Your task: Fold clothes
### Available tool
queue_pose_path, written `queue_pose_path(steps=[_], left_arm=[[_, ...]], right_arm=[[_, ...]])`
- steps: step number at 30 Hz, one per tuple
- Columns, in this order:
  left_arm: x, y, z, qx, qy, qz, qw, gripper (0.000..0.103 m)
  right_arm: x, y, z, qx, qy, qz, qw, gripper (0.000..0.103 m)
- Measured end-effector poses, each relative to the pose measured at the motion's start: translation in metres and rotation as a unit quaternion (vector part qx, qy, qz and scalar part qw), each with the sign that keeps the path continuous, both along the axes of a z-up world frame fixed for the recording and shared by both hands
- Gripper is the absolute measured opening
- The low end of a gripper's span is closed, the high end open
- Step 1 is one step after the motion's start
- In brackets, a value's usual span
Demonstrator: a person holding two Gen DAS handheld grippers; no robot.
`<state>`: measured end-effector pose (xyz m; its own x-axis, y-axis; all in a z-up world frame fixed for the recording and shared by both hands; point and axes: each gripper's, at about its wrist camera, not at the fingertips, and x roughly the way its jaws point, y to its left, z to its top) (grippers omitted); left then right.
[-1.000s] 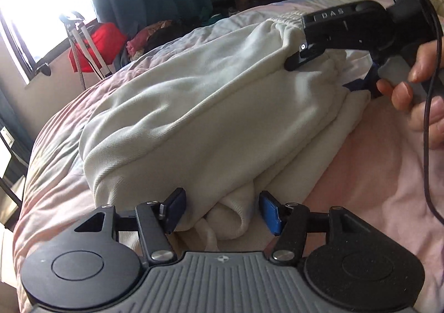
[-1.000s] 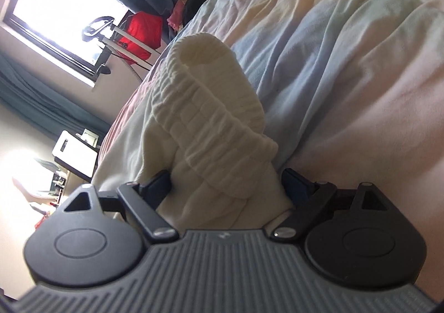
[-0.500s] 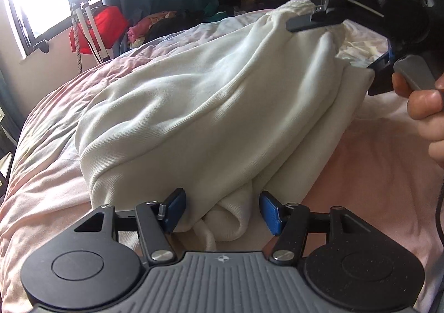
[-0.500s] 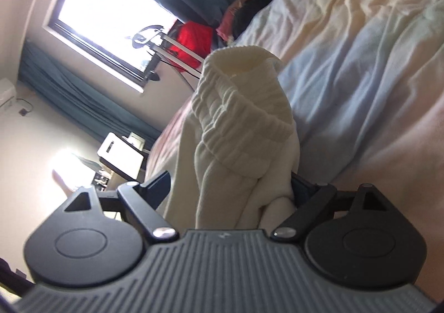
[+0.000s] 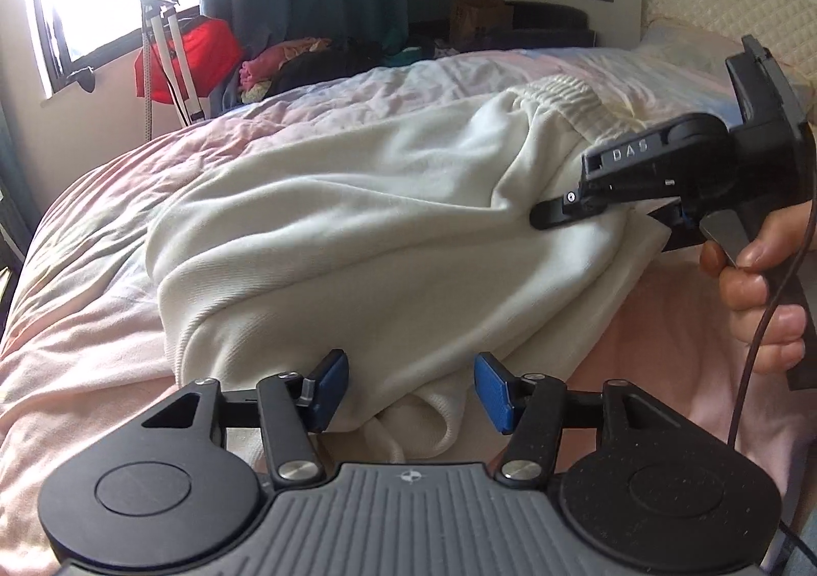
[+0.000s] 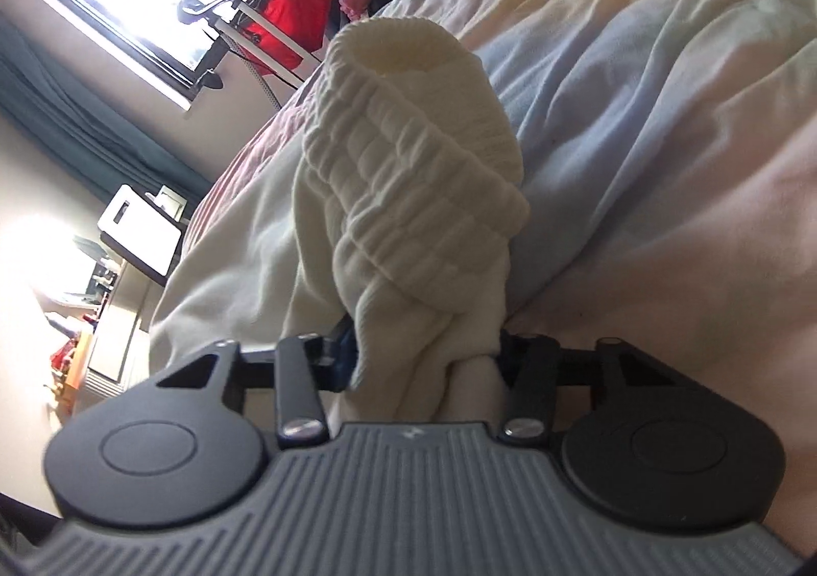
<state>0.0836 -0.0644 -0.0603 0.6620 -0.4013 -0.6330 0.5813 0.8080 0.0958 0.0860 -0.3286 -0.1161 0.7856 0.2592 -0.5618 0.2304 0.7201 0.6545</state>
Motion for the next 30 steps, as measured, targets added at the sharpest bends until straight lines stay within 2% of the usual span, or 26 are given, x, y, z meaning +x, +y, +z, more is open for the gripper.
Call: queue_pose_path(steps=[1,3,4,5,7,10,12,14,17,18,19,21,22,24,27,28,30], left_arm=[[-0.002,0.004,0.006,-0.015,-0.008,0.003,0.9999,0.058],[-0.007,0.019,0.022,-0.069,-0.033,0.018,0.9969,0.077],[-0.009,0.027,0.029,-0.097,-0.043,0.026,0.9940,0.082],[-0.008,0.035,0.033,-0.126,-0.044,0.042,0.9902,0.085],[-0.002,0.049,0.036,-0.168,-0.032,0.077,0.9822,0.085],[0.021,0.066,0.021,-0.191,0.038,0.158,0.9680,0.083],[0.034,0.075,0.006,-0.200,0.093,0.199,0.9548,0.082],[0.040,0.084,-0.004,-0.233,0.135,0.210,0.9398,0.082],[0.049,0.097,-0.018,-0.280,0.196,0.226,0.9121,0.082],[0.050,0.100,-0.022,-0.296,0.205,0.229,0.9044,0.082],[0.049,0.101,-0.024,-0.302,0.208,0.230,0.9015,0.082],[0.047,0.102,-0.026,-0.303,0.201,0.232,0.9024,0.073],[0.045,0.101,-0.024,-0.299,0.192,0.232,0.9056,0.069],[0.041,0.096,-0.016,-0.275,0.164,0.221,0.9215,0.052],[0.029,0.086,0.002,-0.249,0.114,0.186,0.9437,0.040],[0.027,0.082,0.009,-0.242,0.103,0.174,0.9489,0.038],[0.029,0.070,0.026,-0.237,0.095,0.157,0.9540,0.032]], right_arm=[[-0.002,0.001,0.004,-0.007,-0.004,-0.002,1.000,0.036],[-0.007,0.002,0.011,-0.014,-0.013,-0.008,1.000,0.031],[-0.008,0.003,0.014,-0.017,-0.019,-0.010,1.000,0.030],[-0.010,0.003,0.016,-0.020,-0.024,-0.011,0.999,0.029],[-0.012,0.004,0.021,-0.027,-0.038,-0.012,0.999,0.027],[-0.017,0.006,0.030,-0.040,-0.067,-0.015,0.997,0.026],[-0.020,0.004,0.034,-0.036,-0.078,-0.017,0.996,0.026],[-0.019,0.004,0.035,-0.034,-0.079,-0.017,0.996,0.026],[-0.018,0.003,0.033,-0.035,-0.071,-0.020,0.997,0.026],[-0.017,0.003,0.032,-0.035,-0.070,-0.021,0.997,0.026],[-0.018,0.004,0.033,-0.038,-0.070,-0.020,0.997,0.026],[-0.018,0.007,0.033,-0.044,-0.071,-0.019,0.996,0.026],[-0.018,0.009,0.034,-0.049,-0.073,-0.019,0.996,0.026],[-0.019,0.013,0.039,-0.062,-0.077,-0.015,0.995,0.026],[-0.019,0.012,0.053,-0.070,-0.085,-0.007,0.994,0.026],[-0.019,0.007,0.058,-0.064,-0.088,-0.006,0.994,0.026],[-0.019,-0.006,0.068,-0.045,-0.095,-0.009,0.994,0.025]])
